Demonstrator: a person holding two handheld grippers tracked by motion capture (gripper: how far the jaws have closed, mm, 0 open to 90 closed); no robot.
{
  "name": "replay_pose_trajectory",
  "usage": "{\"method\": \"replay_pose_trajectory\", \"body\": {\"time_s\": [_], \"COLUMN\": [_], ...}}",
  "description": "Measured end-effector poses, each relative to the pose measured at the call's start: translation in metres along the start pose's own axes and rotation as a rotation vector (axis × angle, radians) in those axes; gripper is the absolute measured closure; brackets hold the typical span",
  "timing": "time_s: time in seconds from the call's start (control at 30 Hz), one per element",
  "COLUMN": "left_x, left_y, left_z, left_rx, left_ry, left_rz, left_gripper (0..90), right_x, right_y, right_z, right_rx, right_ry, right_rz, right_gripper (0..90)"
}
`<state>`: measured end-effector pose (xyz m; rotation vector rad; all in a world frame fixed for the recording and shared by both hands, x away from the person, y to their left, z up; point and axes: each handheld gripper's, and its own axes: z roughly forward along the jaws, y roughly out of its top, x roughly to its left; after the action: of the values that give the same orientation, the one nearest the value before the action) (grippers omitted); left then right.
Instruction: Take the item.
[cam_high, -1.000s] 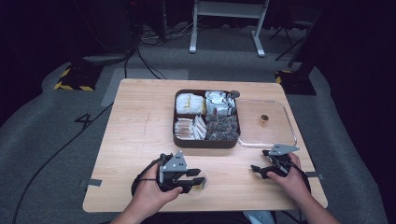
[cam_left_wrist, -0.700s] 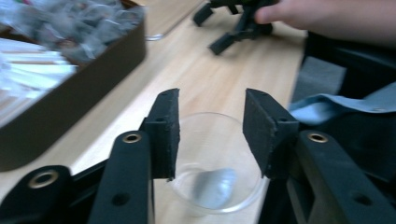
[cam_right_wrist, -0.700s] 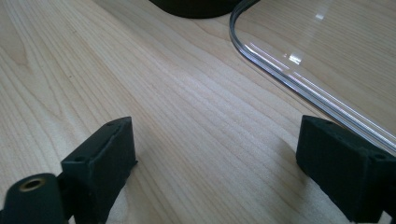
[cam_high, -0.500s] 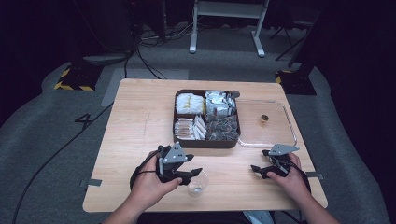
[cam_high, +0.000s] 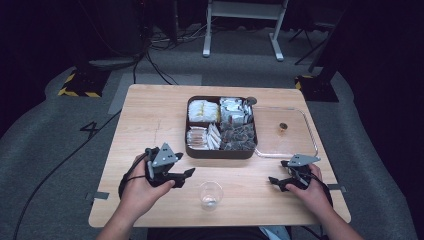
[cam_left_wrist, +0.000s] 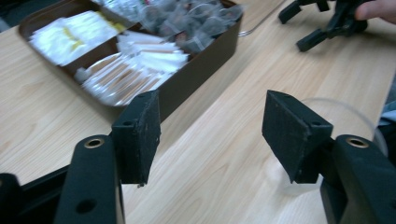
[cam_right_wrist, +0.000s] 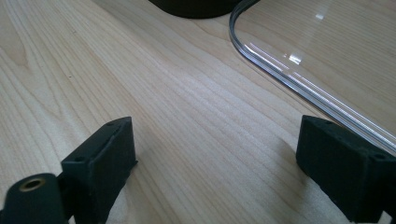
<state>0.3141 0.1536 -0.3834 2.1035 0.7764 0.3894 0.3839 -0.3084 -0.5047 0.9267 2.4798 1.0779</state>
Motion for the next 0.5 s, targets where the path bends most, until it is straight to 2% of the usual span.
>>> {"method": "replay_pose_trajectory", "body": {"time_s": [0.13,0.27,0.43,0.5], "left_x": [0.013,0.022,0.029,0.032], "left_y": [-0.013,-0.026,-0.043,-0.048], "left_z": [-0.011,-0.016,-0.017,-0.016], "left_rx": [0.015,0.042,0.06,0.082], "left_ry": [0.029,0.063,0.066,0.076], "left_rz": [-0.018,-0.016,-0.05,-0.052], "left_gripper": [36.5,33.4,32.5,31.7], "right_x": [0.0,0.0,0.0,0.0], "right_y": [0.001,0.001,0.001,0.001], "right_z": [0.001,0.001,0.001,0.001], "right_rx": [-0.001,-0.001,-0.001,0.0], "right_ry": [-0.001,-0.001,-0.001,-0.001], "right_rz": [0.002,0.002,0.002,0.002], "right_gripper": [11.9,11.9,11.9,11.9]}}
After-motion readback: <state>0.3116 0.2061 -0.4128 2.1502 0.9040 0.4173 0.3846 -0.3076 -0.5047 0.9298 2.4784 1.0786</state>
